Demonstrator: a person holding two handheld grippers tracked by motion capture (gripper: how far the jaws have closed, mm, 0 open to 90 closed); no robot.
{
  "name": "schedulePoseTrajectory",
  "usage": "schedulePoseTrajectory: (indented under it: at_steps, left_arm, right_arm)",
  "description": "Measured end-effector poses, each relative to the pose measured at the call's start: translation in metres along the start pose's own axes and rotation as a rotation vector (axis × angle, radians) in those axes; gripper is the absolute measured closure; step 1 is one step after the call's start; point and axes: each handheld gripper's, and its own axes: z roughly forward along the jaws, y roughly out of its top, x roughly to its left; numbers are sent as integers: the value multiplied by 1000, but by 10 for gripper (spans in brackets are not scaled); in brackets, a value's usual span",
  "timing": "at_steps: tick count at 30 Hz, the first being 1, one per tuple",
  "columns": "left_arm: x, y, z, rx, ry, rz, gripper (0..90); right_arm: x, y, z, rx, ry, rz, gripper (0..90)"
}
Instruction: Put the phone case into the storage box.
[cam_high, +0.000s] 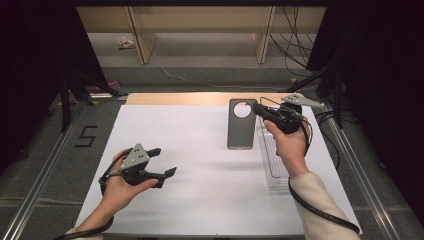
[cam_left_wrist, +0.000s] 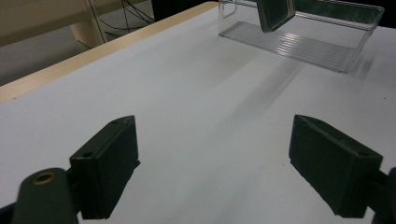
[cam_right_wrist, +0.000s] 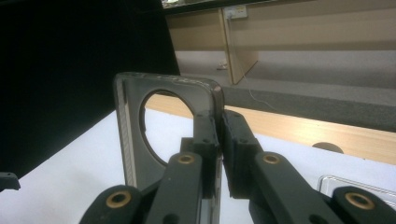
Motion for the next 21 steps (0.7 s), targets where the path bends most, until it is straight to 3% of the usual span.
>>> schedulePoseTrajectory:
  at_steps: [21]
  left_arm:
    - [0,0,0,1,3,0,154]
  right_arm:
    - [-9,5,-8,-16,-24,3,851]
